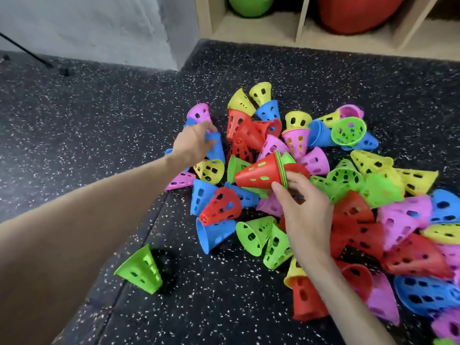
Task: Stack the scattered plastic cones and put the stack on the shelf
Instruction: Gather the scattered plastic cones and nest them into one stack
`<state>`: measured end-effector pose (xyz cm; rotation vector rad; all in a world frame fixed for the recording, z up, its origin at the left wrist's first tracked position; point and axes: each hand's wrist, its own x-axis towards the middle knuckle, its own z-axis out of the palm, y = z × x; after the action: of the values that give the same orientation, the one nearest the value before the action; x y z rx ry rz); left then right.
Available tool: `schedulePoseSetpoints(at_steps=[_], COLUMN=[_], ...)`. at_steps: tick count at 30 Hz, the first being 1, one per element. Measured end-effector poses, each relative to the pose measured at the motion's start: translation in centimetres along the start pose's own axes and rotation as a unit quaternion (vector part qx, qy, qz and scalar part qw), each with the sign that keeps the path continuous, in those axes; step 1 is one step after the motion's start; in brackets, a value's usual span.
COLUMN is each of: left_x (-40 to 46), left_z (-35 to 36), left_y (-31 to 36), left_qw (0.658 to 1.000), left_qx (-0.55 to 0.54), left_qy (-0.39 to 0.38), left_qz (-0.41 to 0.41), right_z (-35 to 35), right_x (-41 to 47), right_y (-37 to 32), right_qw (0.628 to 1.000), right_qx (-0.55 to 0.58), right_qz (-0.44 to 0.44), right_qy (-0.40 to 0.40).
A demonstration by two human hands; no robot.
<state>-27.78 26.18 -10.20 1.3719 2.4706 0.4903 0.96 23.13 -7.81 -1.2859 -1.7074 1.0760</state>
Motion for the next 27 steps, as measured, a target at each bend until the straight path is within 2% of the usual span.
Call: schedulePoseSetpoints(at_steps=[6,9,16,20,24,27], left_x=[-1.3,-3.3,-11.8,-19.2,-25.1,-29.7], left_z=[-1.6,-3.4,-10.0,-11.3,-11.0,-11.4], left_y=[2.1,3.3,7.7,10.6,13.1,15.7], left_qw=[0.989,0.978,0.948,0.934,0.903,0.885], left_qx=[-0.02,-0.002,-0.04,-0.065,-0.056,-0.07], left_qy=[0.113,0.143,0.121,0.054,-0.019,-0.039], left_qz=[0.088,0.154,0.292,0.348,0.425,0.458], right_z=[-2.2,-3.5,-8.7,-13.9,-17.8,-19.9], right_x=[-0.7,-2.3,-5.7,-10.0,-12.1,-13.8], right_y=[-0.8,-1.6,-8.0,-10.6,-11.9,-13.1], right_qw=[0.999,0.999,0.993,0.993,0.99,0.994], right_qx=[-0.006,-0.027,-0.002,-0.036,-0.046,-0.084], right_qz=[0.01,0.014,-0.036,-0.05,-0.072,-0.049], right_qy=[0.047,0.044,0.116,0.103,0.113,0.057])
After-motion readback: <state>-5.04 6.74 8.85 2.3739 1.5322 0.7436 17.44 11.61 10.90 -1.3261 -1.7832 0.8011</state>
